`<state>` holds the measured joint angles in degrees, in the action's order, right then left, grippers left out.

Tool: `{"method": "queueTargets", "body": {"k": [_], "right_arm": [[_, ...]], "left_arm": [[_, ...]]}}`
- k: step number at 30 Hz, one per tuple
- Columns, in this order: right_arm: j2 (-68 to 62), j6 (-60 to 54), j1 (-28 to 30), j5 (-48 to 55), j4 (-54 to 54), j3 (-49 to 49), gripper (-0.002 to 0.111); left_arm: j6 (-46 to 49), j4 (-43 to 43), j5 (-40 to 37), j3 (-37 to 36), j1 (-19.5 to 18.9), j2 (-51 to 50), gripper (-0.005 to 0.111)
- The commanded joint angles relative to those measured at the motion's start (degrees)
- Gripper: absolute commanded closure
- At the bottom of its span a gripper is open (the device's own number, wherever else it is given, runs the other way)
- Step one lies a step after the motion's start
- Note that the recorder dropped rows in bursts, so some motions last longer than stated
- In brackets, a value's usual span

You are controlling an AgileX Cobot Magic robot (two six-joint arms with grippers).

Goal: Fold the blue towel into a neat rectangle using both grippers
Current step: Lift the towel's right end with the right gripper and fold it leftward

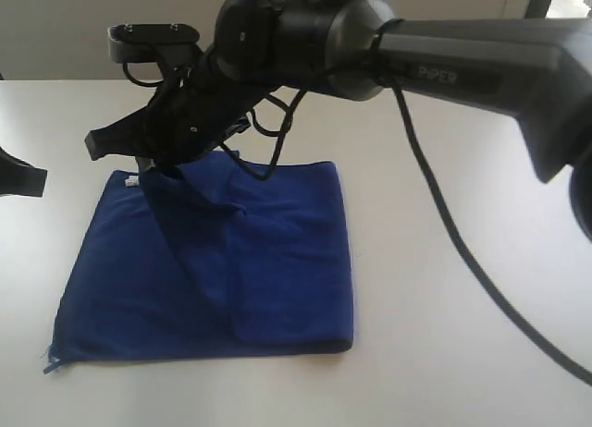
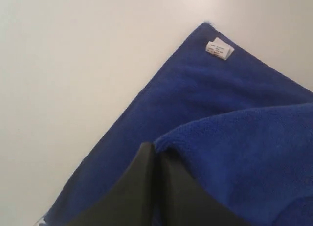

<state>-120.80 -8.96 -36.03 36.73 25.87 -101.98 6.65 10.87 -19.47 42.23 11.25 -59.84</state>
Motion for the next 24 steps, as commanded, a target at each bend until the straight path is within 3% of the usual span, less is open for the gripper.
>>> {"method": "queueTargets", "body": {"k": [1,5,12,14,24], "right_arm": [[-2.3,-1.7,-1.1,-0.6,1.2,-2.2,0.108],[-2.9,-4.3,-1.2,-0.6,1.3,-2.2,0.103],[-2.8,-6.7,-1.1,-1.0,0.9,-2.2,0.057],[-2.6,-8.1,-1.1,-0.5,0.1,-2.2,0.05],[0.3,-8.1,-0.9,1.5,-6.5,-2.2,0.05]], "left_arm": [[0.2,0.7,-0.7,0.4,0.4,0.5,0.107],[0.2,0.7,-0.7,0.4,0.4,0.5,0.107],[0.2,0.7,-0.7,0.4,0.4,0.5,0.107],[0.2,0.7,-0.7,0.4,0.4,0.5,0.107],[0.2,0.7,-0.3,0.4,0.4,0.5,0.107]]}}
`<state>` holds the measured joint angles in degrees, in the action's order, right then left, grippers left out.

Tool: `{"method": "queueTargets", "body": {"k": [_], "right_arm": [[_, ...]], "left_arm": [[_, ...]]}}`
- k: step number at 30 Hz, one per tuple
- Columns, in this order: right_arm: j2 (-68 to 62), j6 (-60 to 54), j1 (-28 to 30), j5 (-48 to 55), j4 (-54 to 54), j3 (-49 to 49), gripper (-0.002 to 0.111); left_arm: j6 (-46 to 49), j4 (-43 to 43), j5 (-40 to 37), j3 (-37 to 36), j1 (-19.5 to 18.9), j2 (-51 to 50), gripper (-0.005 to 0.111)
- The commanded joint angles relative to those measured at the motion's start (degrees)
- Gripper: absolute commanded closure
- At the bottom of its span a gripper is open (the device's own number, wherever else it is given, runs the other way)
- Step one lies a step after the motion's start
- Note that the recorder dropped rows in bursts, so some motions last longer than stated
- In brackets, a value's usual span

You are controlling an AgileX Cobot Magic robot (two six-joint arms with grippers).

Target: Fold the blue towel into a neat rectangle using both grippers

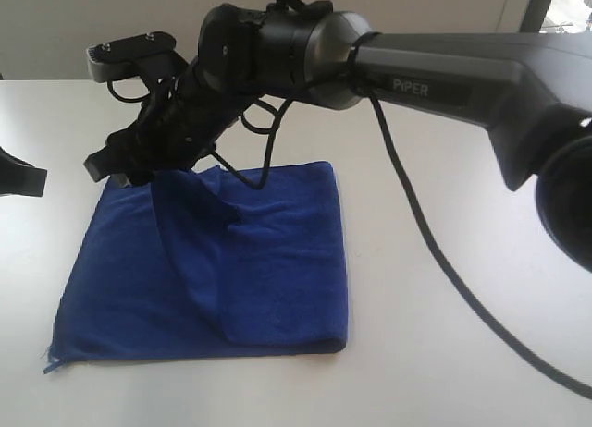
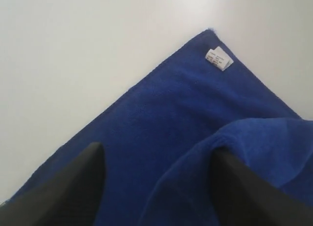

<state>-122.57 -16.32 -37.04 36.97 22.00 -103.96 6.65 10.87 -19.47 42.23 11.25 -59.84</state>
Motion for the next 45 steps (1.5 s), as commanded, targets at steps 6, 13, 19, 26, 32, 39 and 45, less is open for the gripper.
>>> {"method": "queueTargets", "body": {"k": [6,13,19,26,32,39,45], "right_arm": [[2.5,-0.9,0.1,7.2,-8.6,-0.2,0.05],[2.5,0.7,0.1,8.7,-14.8,0.0,0.05],[1.8,10.5,0.8,17.5,-32.5,0.0,0.067],[-3.3,9.9,5.3,28.0,-33.1,0.3,0.098],[-6.2,9.8,7.4,27.7,-33.0,4.7,0.103],[-7.5,9.0,11.2,33.0,-35.2,7.5,0.103],[-7.0,9.0,16.3,33.0,-35.8,8.8,0.103]], "left_arm": [[0.2,0.7,-0.1,0.4,0.4,0.5,0.107],[0.2,0.7,-0.3,0.4,0.4,0.5,0.107],[0.2,0.7,-0.3,0.4,0.4,0.5,0.107],[0.2,0.7,-0.7,0.4,0.4,0.5,0.107],[0.2,0.7,-0.5,0.4,0.4,0.5,0.107],[0.2,0.7,-0.2,0.4,0.4,0.5,0.107],[0.2,0.7,-0.3,0.4,0.4,0.5,0.107]]}}
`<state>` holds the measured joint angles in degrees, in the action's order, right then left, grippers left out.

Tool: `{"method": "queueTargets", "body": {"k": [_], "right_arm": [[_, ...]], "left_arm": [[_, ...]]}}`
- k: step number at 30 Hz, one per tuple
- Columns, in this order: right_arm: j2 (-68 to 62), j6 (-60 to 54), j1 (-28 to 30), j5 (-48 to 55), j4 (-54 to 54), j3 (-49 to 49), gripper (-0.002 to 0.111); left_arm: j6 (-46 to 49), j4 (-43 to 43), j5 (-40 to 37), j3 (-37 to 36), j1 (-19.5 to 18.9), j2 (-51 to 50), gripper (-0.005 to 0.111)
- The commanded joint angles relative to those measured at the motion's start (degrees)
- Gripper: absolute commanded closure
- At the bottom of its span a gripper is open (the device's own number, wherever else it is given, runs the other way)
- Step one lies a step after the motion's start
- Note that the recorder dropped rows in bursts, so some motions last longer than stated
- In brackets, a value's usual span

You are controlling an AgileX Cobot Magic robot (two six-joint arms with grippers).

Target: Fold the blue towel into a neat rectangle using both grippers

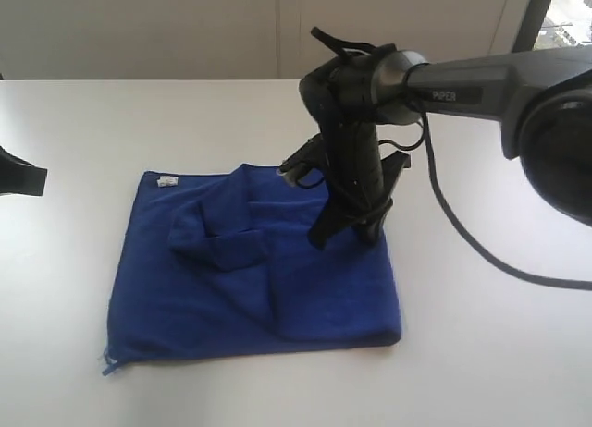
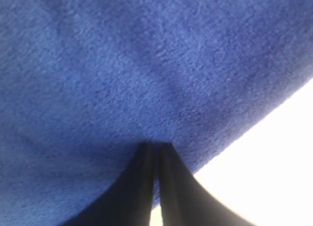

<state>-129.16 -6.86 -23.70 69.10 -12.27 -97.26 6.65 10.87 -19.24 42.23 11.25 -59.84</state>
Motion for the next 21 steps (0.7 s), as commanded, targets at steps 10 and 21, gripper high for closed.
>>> {"method": "queueTargets", "body": {"k": [10,21], "right_arm": [[0.6,-0.4,7.7,0.9,-1.5,11.1,0.103],[6.2,-1.3,7.7,0.9,-4.6,11.8,0.103]], "left_arm": [[0.2,0.7,-0.4,0.4,0.4,0.5,0.107],[0.2,0.7,-0.5,0.4,0.4,0.5,0.107]]}}
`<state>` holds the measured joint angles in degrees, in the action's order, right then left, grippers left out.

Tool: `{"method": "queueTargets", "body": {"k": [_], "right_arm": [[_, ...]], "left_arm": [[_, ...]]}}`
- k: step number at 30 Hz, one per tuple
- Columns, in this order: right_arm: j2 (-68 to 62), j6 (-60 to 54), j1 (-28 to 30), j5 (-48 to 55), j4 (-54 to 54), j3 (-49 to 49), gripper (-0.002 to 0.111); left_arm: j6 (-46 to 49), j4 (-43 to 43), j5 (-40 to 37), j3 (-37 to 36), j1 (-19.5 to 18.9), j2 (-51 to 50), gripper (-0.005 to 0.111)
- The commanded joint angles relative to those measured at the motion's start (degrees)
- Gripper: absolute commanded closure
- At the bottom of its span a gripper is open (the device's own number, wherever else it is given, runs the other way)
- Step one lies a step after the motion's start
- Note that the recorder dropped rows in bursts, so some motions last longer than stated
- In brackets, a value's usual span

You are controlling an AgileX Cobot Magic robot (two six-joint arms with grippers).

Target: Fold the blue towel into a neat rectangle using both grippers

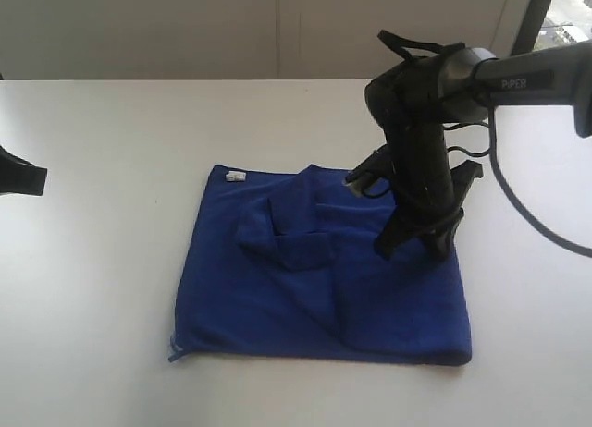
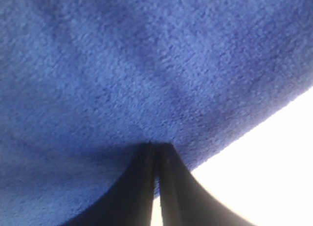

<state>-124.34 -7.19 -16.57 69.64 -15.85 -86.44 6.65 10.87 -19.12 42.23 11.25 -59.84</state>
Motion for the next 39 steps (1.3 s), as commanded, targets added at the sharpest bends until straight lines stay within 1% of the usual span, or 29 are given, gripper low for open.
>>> {"method": "queueTargets", "body": {"k": [1,3,7,9,11,13,14,17,19,20,24,27,33,39], "right_arm": [[2.4,-1.1,0.6,0.3,-1.1,0.9,0.103],[4.5,-1.4,0.6,0.3,-1.1,0.9,0.103],[8.3,-1.8,0.6,-2.9,-1.5,0.9,0.103],[10.0,-3.4,0.6,-4.2,-1.1,0.9,0.103],[11.7,-6.8,0.6,-5.9,2.9,0.9,0.103],[12.6,-14.5,0.6,-7.2,10.2,0.9,0.102],[12.8,-20.2,0.6,-7.2,14.8,0.9,0.101],[12.9,-36.2,0.6,-6.8,27.2,1.4,0.093],[12.9,-43.7,0.6,-7.1,31.7,2.7,0.087],[12.9,-46.4,0.6,-7.7,31.8,3.3,0.085],[12.9,-51.4,0.6,-11.0,31.3,5.2,0.083],[12.9,-55.5,0.6,-13.8,31.4,6.2,0.083],[12.8,-55.6,0.6,-19.1,31.8,8.2,0.083],[12.3,-55.6,0.6,-20.1,32.3,9.2,0.083]], "left_arm": [[0.2,0.7,-0.9,0.4,0.4,0.5,0.107],[0.2,0.8,-1.2,0.4,0.4,0.4,0.107],[0.2,1.0,-1.6,0.4,0.5,-1.1,0.107],[1.4,1.1,-2.3,0.5,1.4,-2.5,0.107],[2.8,2.1,-2.5,0.6,2.9,-4.7,0.107],[4.7,2.5,-4.7,1.7,4.5,-7.6,0.107],[5.5,2.6,-6.1,2.4,5.1,-9.3,0.107],[9.1,5.3,-11.9,5.5,6.2,-14.3,0.107],[14.2,10.0,-16.2,7.1,6.2,-17.5,0.107],[16.5,12.1,-18.3,7.7,6.2,-18.6,0.107],[27.5,22.9,-23.3,9.4,6.2,-22.0,0.107],[31.0,27.6,-25.4,10.1,6.2,-23.3,0.107],[31.1,28.8,-25.6,10.4,6.2,-23.5,0.107],[31.3,29.2,-25.5,10.4,6.2,-23.5,0.107]]}}
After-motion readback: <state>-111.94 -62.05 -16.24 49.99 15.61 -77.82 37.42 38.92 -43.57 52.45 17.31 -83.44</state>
